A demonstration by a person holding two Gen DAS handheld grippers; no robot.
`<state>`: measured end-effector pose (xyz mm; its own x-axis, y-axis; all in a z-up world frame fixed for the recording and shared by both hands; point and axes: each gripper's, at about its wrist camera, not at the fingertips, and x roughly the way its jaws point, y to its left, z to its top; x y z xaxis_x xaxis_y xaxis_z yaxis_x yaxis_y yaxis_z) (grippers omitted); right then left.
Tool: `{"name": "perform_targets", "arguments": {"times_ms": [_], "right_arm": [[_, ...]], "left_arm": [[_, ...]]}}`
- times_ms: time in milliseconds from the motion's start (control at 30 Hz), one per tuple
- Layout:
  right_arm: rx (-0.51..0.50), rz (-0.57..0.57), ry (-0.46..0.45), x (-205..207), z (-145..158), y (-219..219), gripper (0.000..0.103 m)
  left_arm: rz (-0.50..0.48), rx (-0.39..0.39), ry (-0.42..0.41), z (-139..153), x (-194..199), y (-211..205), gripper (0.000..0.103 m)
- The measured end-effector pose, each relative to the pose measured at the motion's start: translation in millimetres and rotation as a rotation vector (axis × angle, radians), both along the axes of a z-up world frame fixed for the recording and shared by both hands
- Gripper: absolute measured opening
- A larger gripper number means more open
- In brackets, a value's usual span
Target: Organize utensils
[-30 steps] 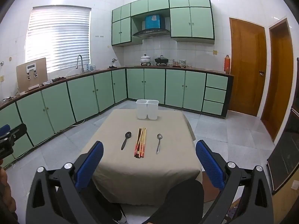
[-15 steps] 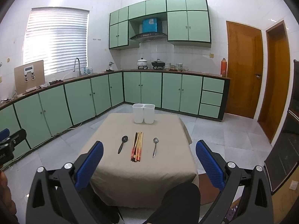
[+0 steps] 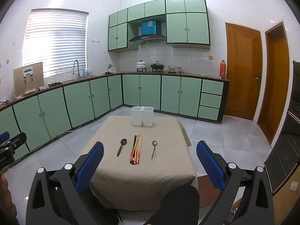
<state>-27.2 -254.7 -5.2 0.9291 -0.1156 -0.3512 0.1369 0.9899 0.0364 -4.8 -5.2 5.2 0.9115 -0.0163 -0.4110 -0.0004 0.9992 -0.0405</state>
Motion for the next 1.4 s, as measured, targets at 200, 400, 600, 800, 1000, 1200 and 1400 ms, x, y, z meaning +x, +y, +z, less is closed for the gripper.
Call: {"name": "perform_targets", "arguments": {"times_ms": [200, 400, 600, 800, 1000, 1200, 1400], "right_arm": [[-0.001, -0.002, -0.002, 1.2, 2.0, -1.1, 0.097], [-0.001, -0.001, -0.001, 1.6, 3.0, -0.8, 0.097], [-0.001, -0.002, -0.003, 1.4, 3.2, -1.0, 0.097], [-0.002, -0.004, -0.005, 1.2, 3.1, -1.6, 0.097], [-0.002, -0.003, -0.005, 0.2, 2.7, -1.2, 0.097], [-0.002, -0.003, -0.004, 0.7, 3.1, -1.3, 0.097], [-0.002, -0.004, -0.005, 0.0, 3.1, -0.8, 0.097]], "left_arm": [[-0.003, -0.002, 0.003, 0.9, 0.3, -0.5, 0.098], [-0.002, -0.003, 0.001, 0.3, -0.6, -1.4, 0.098], [-0.002, -0.002, 0.001, 0.8, -1.2, -2.2, 0.098], [-0.003, -0.006, 0.003, 1.2, -1.1, -1.0, 0.098], [-0.002, -0.005, 0.003, 0.8, -1.8, -2.0, 0.098], [-0.003, -0.006, 0.004, 0.8, -1.2, -0.2, 0.098], [-0.003, -0.007, 0.005, 1.0, -1.1, -1.2, 0.098]]}}
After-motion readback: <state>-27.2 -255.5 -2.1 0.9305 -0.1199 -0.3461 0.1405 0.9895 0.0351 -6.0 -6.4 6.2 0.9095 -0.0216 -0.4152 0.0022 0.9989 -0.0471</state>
